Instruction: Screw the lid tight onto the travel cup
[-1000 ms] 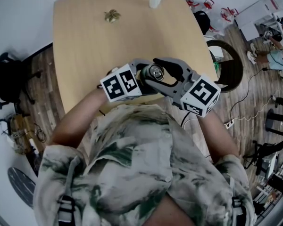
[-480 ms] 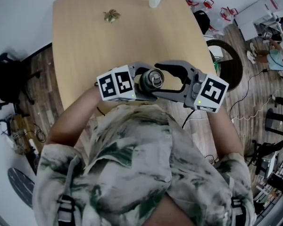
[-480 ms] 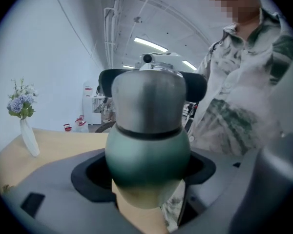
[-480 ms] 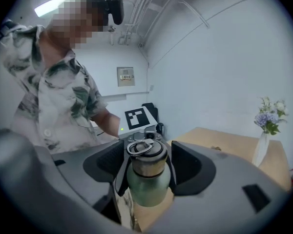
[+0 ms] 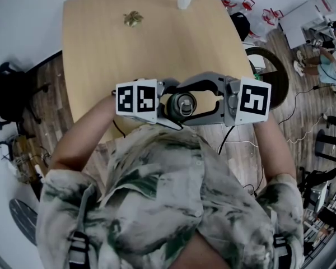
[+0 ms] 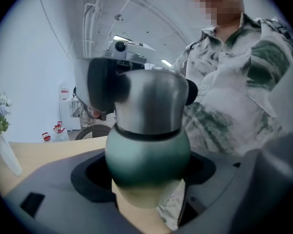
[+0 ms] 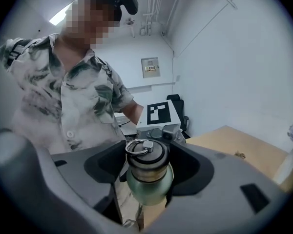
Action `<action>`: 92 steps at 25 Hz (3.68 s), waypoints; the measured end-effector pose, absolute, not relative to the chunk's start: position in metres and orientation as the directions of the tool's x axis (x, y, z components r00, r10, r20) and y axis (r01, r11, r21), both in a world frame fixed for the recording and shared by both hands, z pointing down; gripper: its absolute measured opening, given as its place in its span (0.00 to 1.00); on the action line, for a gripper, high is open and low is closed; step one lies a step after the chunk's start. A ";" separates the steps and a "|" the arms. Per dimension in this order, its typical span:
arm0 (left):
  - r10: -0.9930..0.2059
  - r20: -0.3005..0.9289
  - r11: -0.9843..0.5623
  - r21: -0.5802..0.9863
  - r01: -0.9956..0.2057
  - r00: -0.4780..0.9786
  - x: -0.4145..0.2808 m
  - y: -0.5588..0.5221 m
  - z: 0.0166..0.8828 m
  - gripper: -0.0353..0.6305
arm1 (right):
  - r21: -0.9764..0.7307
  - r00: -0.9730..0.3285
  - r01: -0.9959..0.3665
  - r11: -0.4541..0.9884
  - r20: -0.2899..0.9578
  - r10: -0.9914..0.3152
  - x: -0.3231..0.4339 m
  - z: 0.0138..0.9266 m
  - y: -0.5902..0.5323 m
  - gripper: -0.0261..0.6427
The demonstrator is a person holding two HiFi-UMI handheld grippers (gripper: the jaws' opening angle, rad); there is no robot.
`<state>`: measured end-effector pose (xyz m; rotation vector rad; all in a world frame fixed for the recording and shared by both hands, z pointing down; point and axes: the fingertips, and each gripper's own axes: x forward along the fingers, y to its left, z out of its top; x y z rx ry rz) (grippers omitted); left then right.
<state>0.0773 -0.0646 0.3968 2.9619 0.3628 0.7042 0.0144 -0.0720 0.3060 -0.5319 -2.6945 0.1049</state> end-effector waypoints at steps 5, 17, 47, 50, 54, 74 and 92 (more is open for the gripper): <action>0.261 0.439 -0.965 0.132 0.226 0.860 0.077 -0.063 0.397 0.63 | -0.129 -0.847 0.360 0.924 0.371 0.382 0.015 0.307 -0.071 0.48; 0.086 0.472 -0.993 0.108 0.039 0.877 0.078 -0.088 0.409 0.63 | -0.074 -0.932 0.095 0.993 0.345 0.115 0.011 0.317 -0.094 0.47; 0.317 0.458 -0.949 0.148 0.280 0.831 0.074 -0.058 0.396 0.63 | -0.166 -0.822 0.408 0.898 0.362 0.440 0.014 0.312 -0.068 0.45; 0.282 0.466 -0.960 0.140 0.244 0.839 0.074 -0.063 0.400 0.63 | -0.152 -0.847 0.357 0.922 0.362 0.388 0.012 0.315 -0.073 0.45; 0.226 0.487 -0.974 0.137 0.181 0.844 0.074 -0.072 0.412 0.63 | -0.136 -0.874 0.274 0.952 0.377 0.306 0.012 0.327 -0.080 0.45; 0.111 0.511 -0.987 0.158 0.034 0.852 0.054 -0.090 0.457 0.63 | -0.128 -0.915 -0.047 0.991 0.404 0.009 -0.005 0.372 -0.104 0.47; -0.205 0.490 -0.944 0.131 -0.304 0.847 0.019 -0.185 0.498 0.63 | -0.246 -0.811 -0.547 0.800 0.392 -0.435 0.081 0.399 -0.125 0.33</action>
